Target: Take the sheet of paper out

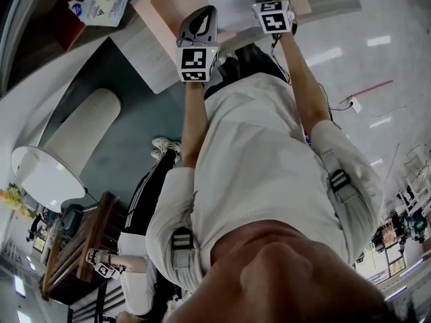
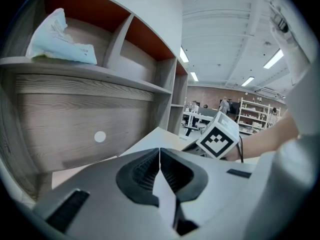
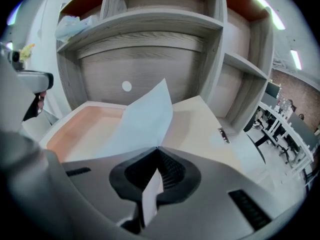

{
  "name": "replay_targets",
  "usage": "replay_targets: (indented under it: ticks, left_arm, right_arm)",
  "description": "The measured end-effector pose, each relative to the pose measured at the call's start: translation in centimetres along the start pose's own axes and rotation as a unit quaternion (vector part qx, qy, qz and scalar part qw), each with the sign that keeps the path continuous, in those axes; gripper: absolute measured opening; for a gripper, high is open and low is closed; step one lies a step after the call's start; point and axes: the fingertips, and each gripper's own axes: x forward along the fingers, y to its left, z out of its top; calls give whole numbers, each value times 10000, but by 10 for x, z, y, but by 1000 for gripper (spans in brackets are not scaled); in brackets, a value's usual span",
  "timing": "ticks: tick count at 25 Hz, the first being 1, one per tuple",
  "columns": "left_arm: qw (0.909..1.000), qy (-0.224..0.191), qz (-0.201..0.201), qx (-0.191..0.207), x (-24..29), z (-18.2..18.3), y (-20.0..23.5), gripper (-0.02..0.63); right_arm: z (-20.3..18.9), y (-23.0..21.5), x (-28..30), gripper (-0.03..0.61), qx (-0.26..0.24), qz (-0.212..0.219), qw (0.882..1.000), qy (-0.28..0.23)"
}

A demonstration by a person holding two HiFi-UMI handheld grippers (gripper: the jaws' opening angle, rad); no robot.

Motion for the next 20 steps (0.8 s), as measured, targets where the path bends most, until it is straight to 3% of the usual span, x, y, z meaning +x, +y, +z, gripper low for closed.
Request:
replay_targets:
  ticks: [10, 20]
  left_arm:
    - [9997, -207, -65, 66, -10, 17, -7, 23]
    - [9978, -639, -30, 176, -35, 55, -7, 23]
  right_arm:
    - [21, -10, -40, 21, 119, -176, 9989, -409]
    - [70, -4, -101, 21, 100, -172, 9929, -1176]
